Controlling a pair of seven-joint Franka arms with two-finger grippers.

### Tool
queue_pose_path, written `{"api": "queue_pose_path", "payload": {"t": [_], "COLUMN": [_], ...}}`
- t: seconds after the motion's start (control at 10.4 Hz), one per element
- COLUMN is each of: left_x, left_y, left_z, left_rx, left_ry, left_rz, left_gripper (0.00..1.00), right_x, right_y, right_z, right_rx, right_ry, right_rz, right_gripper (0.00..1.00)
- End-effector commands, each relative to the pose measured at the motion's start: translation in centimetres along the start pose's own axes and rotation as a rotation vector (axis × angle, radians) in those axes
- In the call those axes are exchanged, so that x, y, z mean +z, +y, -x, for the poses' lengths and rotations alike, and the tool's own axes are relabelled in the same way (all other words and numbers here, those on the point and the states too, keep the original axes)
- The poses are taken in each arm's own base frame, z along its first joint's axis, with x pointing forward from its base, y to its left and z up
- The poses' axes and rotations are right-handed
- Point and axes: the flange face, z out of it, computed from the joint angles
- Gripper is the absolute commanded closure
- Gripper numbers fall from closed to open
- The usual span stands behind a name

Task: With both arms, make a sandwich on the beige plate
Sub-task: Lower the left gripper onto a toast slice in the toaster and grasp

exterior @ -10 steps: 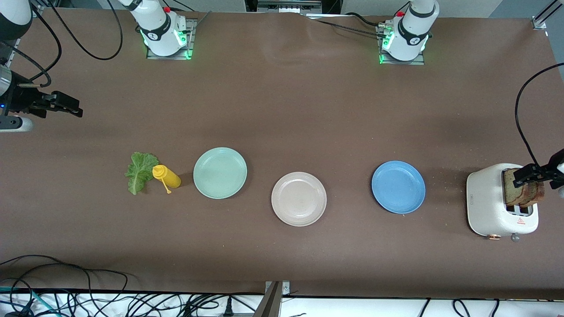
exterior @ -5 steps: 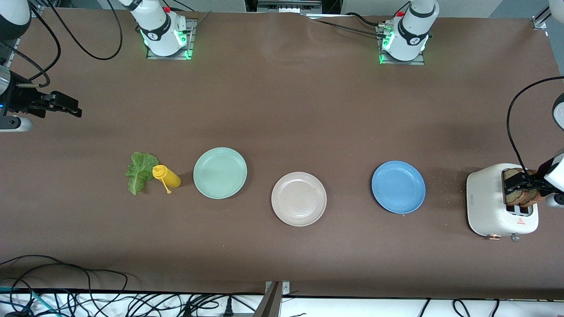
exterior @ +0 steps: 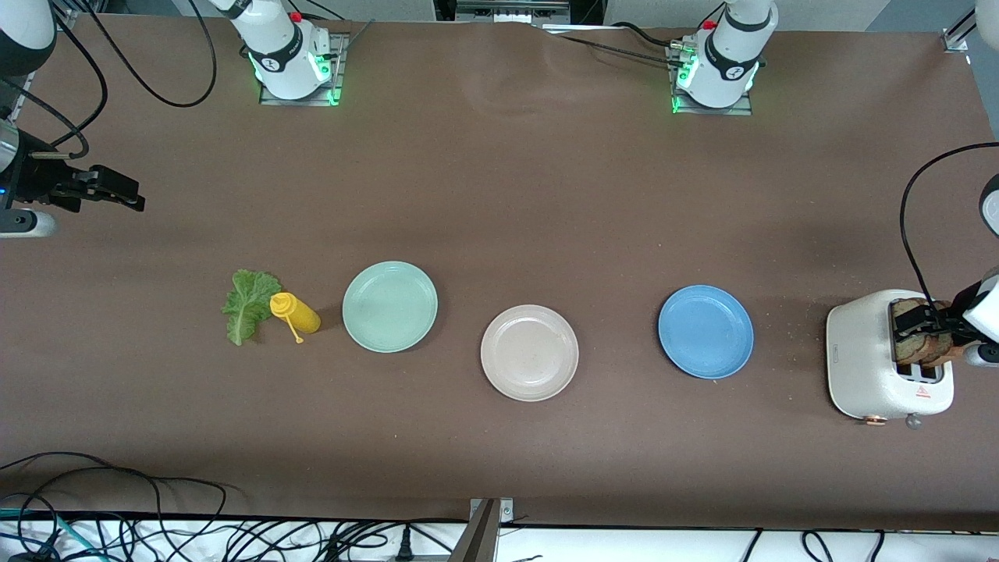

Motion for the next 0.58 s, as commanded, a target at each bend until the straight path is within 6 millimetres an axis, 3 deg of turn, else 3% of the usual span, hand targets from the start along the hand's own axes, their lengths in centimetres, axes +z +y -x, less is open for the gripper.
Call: {"api": "queue_pose_path", "payload": {"t": [0.0,0.1,0.29,0.38,0.48], "left_x": [0.51,0.51,0.58,0.59,0.59], "left_y": [-0.07,-0.07,-0.25,-0.35,-0.35], "left_z": [0.26,0.26,0.37,0.41,0.41], "left_rx": [0.024,0.024,0.021,0.02,0.02], "left_ry": [-0.015,-0.015,-0.016,-0.017,-0.017], "left_rz": [-0.007,-0.007,-0.007,-0.007,-0.007], "left_gripper": [0.24,0.37,0.79,0.94,1.0], "right_x": [-0.4,-0.38,-0.17,-0.07,-0.2], "right_y": [-0.26,-0.34,-0.52,-0.47,-0.48], "right_z": [-0.19,-0.32,-0.79,-0.81,-0.54], "right_rx": [0.001,-0.001,-0.004,-0.002,-0.002], "right_ry": [0.011,0.017,0.033,0.03,0.021], "right_rz": [0.004,0.005,0.003,0.0,-0.001], "right_gripper": [0.0,0.0,0.0,0.0,0.0]}}
